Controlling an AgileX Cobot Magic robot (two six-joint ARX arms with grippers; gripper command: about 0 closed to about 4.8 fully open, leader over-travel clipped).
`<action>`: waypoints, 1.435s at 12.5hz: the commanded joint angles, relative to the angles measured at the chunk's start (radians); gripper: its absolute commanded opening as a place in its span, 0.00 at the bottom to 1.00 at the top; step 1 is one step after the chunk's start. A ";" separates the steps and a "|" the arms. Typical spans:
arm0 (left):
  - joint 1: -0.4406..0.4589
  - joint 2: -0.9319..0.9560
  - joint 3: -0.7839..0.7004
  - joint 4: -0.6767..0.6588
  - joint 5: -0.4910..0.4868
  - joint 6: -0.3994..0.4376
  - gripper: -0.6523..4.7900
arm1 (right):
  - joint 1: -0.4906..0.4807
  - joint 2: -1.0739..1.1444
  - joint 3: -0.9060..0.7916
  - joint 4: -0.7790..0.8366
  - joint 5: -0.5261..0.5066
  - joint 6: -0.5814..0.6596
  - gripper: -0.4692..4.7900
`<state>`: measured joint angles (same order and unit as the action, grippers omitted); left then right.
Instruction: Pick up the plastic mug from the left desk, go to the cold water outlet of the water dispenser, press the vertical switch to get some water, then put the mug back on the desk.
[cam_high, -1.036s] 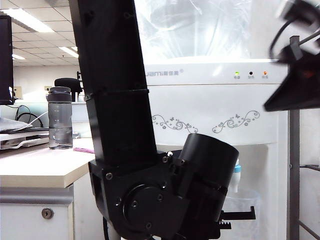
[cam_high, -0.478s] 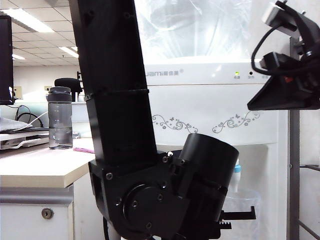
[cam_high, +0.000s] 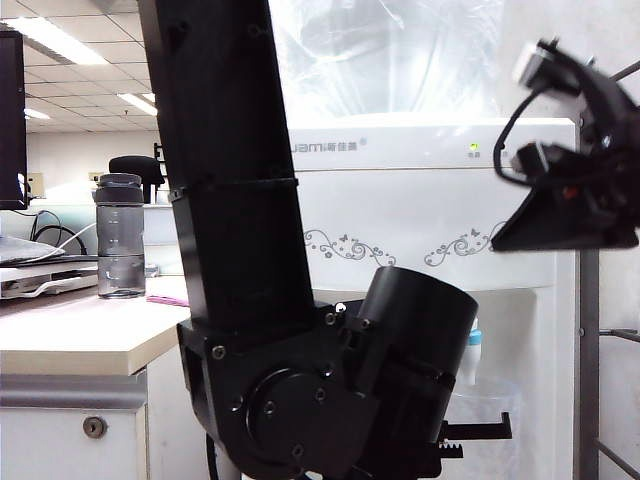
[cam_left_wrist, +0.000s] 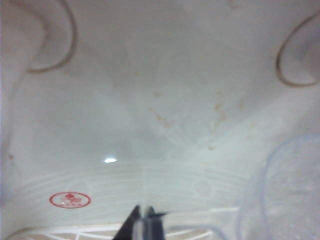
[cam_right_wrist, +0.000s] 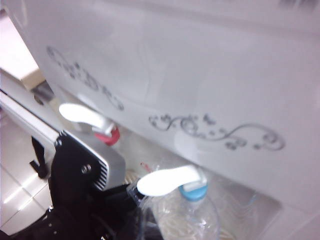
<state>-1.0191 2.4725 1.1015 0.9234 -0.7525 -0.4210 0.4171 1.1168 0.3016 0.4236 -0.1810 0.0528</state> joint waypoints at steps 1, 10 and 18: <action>-0.003 -0.003 0.005 0.020 -0.003 -0.006 0.13 | 0.002 0.041 0.003 0.083 -0.032 0.002 0.09; -0.003 -0.003 0.005 0.019 -0.003 -0.005 0.13 | 0.002 0.287 0.003 0.386 -0.064 0.003 0.09; -0.003 -0.003 0.005 0.019 -0.003 -0.006 0.13 | 0.002 0.346 0.003 0.445 -0.061 0.003 0.09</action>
<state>-1.0191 2.4725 1.1015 0.9237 -0.7521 -0.4210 0.4175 1.4643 0.3023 0.8497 -0.2394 0.0547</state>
